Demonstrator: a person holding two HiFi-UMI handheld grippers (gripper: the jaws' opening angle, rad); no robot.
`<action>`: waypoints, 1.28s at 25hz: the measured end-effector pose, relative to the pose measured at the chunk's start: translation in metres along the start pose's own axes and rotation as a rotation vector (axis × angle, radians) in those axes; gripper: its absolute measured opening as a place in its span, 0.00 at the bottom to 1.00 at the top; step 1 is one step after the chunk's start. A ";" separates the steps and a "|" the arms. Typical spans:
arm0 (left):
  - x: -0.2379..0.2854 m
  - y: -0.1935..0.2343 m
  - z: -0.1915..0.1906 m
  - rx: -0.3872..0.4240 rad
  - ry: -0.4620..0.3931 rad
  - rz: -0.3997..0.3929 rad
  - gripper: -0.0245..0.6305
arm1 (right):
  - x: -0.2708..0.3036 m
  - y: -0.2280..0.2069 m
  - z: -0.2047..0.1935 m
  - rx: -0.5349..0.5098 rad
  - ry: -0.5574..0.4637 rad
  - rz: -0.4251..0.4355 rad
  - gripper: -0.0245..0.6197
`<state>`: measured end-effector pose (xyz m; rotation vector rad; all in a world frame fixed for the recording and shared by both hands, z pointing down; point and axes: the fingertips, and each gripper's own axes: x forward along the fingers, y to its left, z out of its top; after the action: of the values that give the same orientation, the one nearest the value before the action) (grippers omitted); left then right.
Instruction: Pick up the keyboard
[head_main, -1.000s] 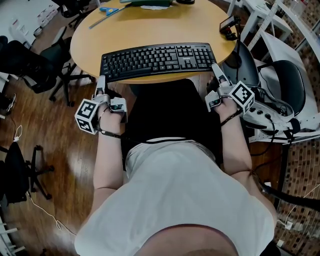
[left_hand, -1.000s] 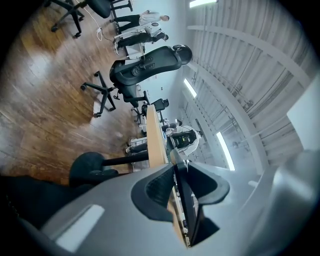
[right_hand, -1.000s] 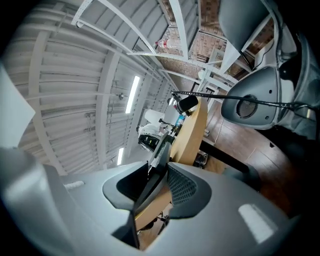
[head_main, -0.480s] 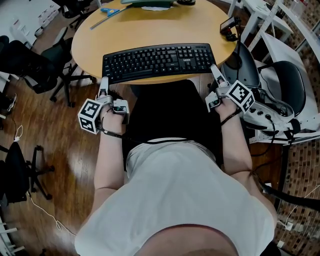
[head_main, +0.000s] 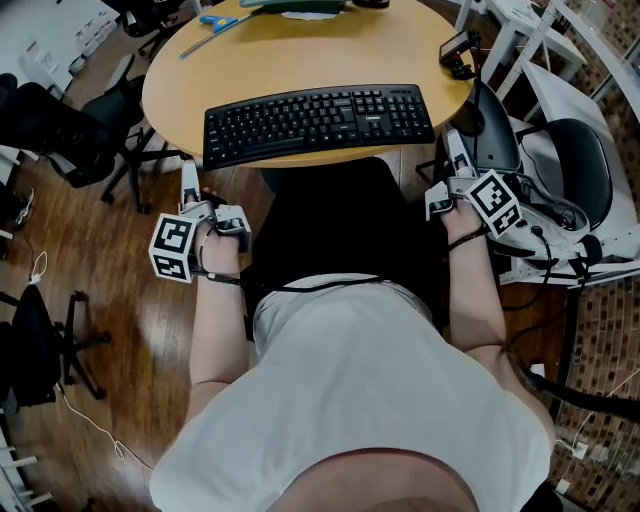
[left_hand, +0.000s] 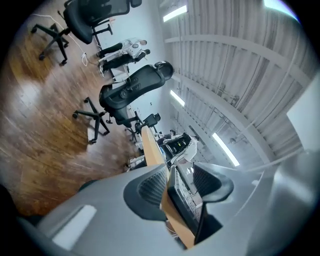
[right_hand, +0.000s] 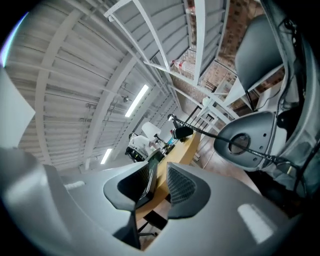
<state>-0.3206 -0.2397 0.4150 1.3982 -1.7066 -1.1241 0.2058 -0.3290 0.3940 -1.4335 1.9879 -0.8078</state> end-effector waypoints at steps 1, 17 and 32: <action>-0.002 -0.005 0.005 0.024 -0.017 -0.004 0.62 | -0.002 0.003 0.006 -0.024 -0.019 0.003 0.18; -0.007 -0.038 0.007 0.102 -0.030 -0.102 0.49 | -0.002 0.069 0.000 -0.173 0.014 0.246 0.04; -0.005 -0.017 -0.002 0.040 0.008 -0.063 0.48 | -0.002 0.072 -0.005 -0.176 0.025 0.255 0.04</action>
<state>-0.3111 -0.2367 0.4004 1.4886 -1.6983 -1.1223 0.1578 -0.3081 0.3442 -1.2321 2.2503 -0.5526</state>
